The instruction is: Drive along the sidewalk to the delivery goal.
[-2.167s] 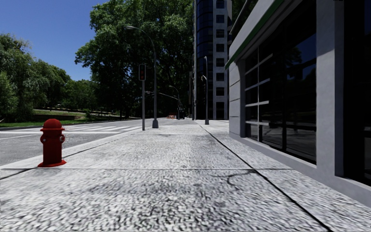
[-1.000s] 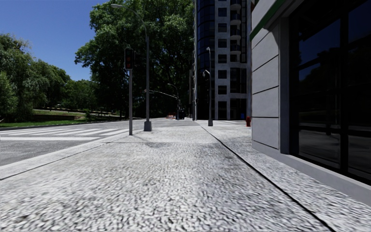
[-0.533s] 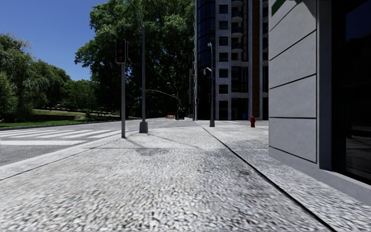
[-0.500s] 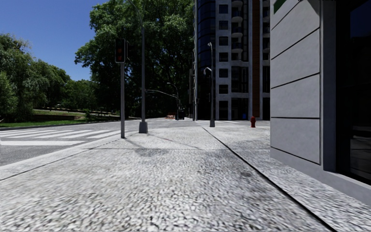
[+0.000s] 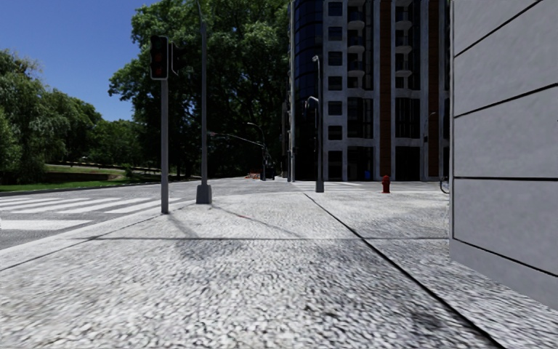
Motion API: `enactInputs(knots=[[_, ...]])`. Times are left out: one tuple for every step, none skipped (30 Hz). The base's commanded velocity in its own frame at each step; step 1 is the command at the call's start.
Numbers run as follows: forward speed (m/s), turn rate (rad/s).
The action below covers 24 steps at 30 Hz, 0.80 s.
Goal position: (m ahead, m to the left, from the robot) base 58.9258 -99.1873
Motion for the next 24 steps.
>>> enactInputs(knots=[[2.0,-0.27],[2.0,-0.28],[2.0,-0.28],[2.0,-0.28],[2.0,-0.28],[2.0,-0.28],[2.0,-0.28],[2.0,-0.28],[2.0,-0.28],[2.0,-0.28],[2.0,-0.28],[2.0,-0.28],[2.0,-0.28],[2.0,-0.28],[2.0,-0.28],[2.0,-0.28],[2.0,-0.28],[2.0,-0.28],[2.0,-0.28],[2.0,-0.28],[2.0,-0.28],[2.0,-0.28],[2.0,-0.28],[2.0,-0.29]])
